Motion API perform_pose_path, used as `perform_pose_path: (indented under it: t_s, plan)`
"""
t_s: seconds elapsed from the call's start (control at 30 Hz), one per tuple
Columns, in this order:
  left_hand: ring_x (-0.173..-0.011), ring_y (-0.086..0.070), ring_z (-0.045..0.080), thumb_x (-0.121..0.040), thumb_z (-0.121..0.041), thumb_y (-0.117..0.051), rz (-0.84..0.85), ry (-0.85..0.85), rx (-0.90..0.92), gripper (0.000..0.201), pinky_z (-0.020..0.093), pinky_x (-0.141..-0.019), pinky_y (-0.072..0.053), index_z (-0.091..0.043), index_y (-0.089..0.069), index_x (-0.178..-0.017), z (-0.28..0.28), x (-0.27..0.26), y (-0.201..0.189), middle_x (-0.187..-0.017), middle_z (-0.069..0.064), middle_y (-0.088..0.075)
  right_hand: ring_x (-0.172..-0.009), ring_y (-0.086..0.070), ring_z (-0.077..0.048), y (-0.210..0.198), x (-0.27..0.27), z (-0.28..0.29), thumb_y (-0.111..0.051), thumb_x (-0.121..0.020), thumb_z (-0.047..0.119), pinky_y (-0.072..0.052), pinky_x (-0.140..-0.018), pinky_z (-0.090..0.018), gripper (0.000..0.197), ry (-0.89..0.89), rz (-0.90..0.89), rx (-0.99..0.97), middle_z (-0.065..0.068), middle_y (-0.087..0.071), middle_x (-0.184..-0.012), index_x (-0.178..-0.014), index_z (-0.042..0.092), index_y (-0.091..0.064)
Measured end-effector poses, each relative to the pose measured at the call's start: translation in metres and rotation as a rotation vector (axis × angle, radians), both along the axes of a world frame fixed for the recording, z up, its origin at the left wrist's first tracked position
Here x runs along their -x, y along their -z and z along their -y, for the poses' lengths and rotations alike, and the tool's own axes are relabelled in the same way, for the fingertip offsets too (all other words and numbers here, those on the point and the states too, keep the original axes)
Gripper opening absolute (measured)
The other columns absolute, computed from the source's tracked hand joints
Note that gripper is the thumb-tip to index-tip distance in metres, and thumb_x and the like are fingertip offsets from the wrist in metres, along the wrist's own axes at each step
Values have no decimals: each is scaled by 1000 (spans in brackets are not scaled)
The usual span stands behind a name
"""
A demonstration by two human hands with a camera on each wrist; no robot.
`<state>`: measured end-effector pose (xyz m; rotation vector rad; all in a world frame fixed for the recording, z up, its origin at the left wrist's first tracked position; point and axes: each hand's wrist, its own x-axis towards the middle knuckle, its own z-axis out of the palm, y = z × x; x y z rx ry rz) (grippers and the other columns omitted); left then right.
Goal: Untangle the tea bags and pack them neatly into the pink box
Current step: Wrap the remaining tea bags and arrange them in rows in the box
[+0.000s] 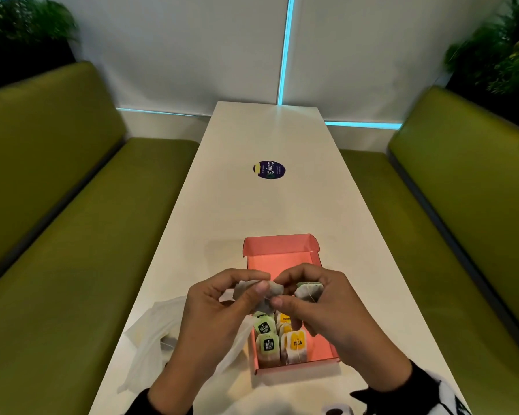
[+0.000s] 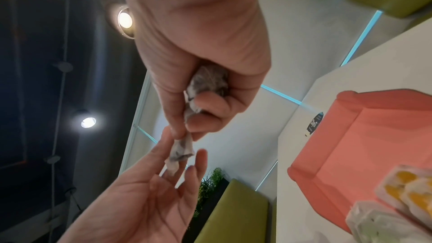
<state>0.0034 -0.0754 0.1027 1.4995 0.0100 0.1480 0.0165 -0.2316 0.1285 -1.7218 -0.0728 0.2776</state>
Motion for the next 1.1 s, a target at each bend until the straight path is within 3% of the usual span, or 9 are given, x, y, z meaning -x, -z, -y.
perform_pose_path:
  t_s: [0.07, 0.2, 0.3, 0.4, 0.53, 0.73, 0.9, 1.03, 1.1]
  plan:
    - [-76, -69, 20, -62, -31, -70, -7, -8, -21, 15, 31, -67, -56, -29, -76, -75, -1, 1, 0, -79, 0, -74, -44, -52, -13, 0, 1, 1, -78, -70, 7, -35, -41, -20, 16, -4, -12, -8, 5, -60, -53, -80, 15, -68]
    - [-60, -63, 8, -61, -24, -71, -8, -9, 21, 12, 18, -54, -50, -29, -77, -70, 2, 2, -3, -70, 2, -72, -42, -50, -12, 1, 1, 2, -76, -72, 6, -34, -41, -20, 11, -38, -28, -24, 2, -56, -48, -80, 10, -69]
    - [-53, -59, 9, -60, -27, -72, -14, -90, 13, 12, 20, -50, -50, -30, -76, -70, 1, 1, -1, -66, 2, -70, -43, -50, -13, 1, 1, 2, -77, -70, 6, -35, -40, -20, 11, 2, 26, -25, 1, -55, -49, -71, 12, -68]
    - [-58, -61, 12, -60, -35, -70, -74, -228, 20, 20, 26, -54, -53, -23, -73, -76, -3, -3, 7, -69, -1, -71, -50, -51, -10, 9, 1, 1, -79, -70, 9, -43, -45, -25, 17, 170, 291, 74, 2, -59, -55, -65, 19, -66]
    - [-65, -65, 11, -66, -41, -61, -232, 47, 106, 38, 29, -67, -57, -10, -73, -84, 6, 2, 6, -76, 6, -73, -64, -53, 1, 28, 1, -5, -71, -75, 22, -39, -57, -7, 9, 192, 788, 447, 13, -60, -71, -80, 25, -65]
    - [-76, -69, 21, -71, -25, -64, -290, 117, 250, 32, 28, -70, -58, -3, -72, -93, 14, 2, 11, -85, 14, -73, -68, -53, 5, 35, 5, -8, -64, -71, 33, -36, -61, -1, 19, -32, 644, 402, 18, -53, -72, -90, 30, -63]
    - [-74, -68, 20, -86, -7, -58, -287, 136, 113, 15, 25, -69, -57, -9, -73, -89, 6, -3, 17, -82, 10, -74, -64, -60, -1, 11, -2, 8, -81, -67, 12, -50, -59, -15, 26, 50, 356, 126, 10, -65, -70, -80, 29, -66]
    - [-67, -63, 13, -89, -7, -59, -275, 209, -66, 19, 20, -63, -52, -17, -74, -84, 4, -3, 25, -79, 7, -74, -60, -53, -5, 0, -18, 22, -80, -70, 27, -47, -62, -16, 33, -29, 342, 381, 5, -57, -63, -94, 42, -63]
    - [-63, -61, 9, -88, -10, -61, -268, 226, -144, 18, 20, -63, -51, -20, -75, -83, 3, -3, 28, -76, 5, -73, -69, -57, -7, -2, -25, 26, -77, -74, 28, -48, -68, -21, 16, -107, 369, 533, 6, -63, -73, -87, 33, -70]
